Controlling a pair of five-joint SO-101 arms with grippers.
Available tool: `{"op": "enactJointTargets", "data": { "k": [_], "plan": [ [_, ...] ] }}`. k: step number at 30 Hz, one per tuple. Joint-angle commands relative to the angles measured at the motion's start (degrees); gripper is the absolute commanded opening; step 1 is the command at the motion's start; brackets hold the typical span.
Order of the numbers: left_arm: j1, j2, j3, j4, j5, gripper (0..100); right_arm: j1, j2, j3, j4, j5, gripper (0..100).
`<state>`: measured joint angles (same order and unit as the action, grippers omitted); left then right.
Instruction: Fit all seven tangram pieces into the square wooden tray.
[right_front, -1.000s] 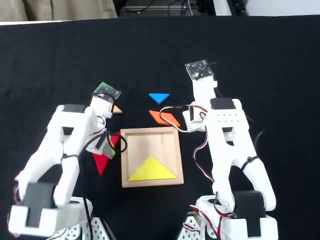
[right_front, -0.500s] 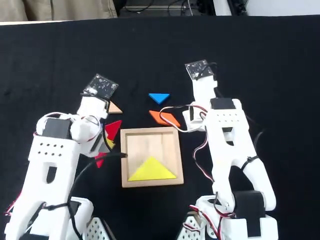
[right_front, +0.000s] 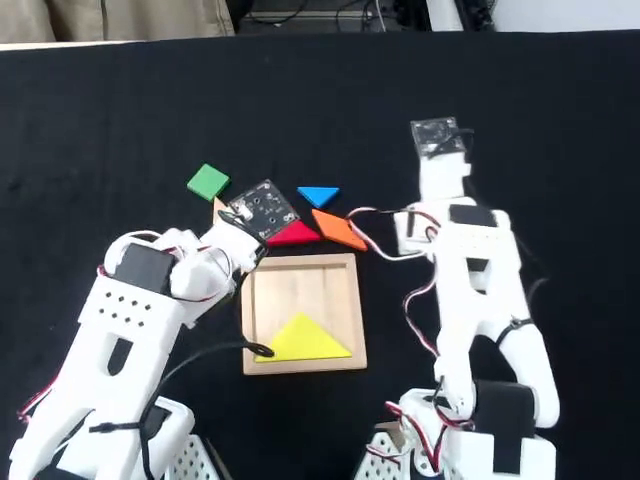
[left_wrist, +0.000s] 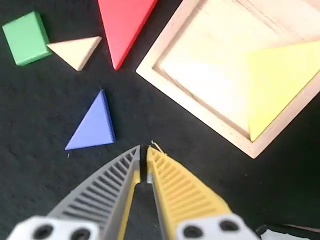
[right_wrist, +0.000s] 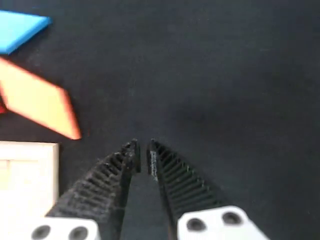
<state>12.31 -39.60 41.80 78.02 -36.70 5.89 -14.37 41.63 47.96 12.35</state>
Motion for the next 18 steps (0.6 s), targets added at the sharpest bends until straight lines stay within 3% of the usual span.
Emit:
{"op": "enactJointTargets", "data": {
  "k": [1,4,6,11,15,18],
  "plan": [
    [0.8,-1.1,-3.1,-0.9,-1.2,3,1.4,-2.1,-0.2,-1.0,-0.4,4.9],
    [1.1,-1.0,-3.1,-1.8,-0.7,3,1.3,-2.1,-0.4,-1.0,-0.4,4.9],
    [1.4,-0.6,-2.4,-7.0,2.6,3,1.3,-2.1,-0.2,-1.8,-0.4,4.9],
    [1.5,-0.4,4.3,-29.2,24.3,3,1.4,-2.0,2.1,-5.8,-0.4,4.9],
    [0.8,0.7,11.9,-46.3,21.4,10,1.4,-2.0,3.9,-8.8,-0.4,4.9],
    [-0.6,3.6,13.6,-49.3,17.8,8,1.4,-2.0,4.4,-9.9,-0.4,4.9]
  ]
}}
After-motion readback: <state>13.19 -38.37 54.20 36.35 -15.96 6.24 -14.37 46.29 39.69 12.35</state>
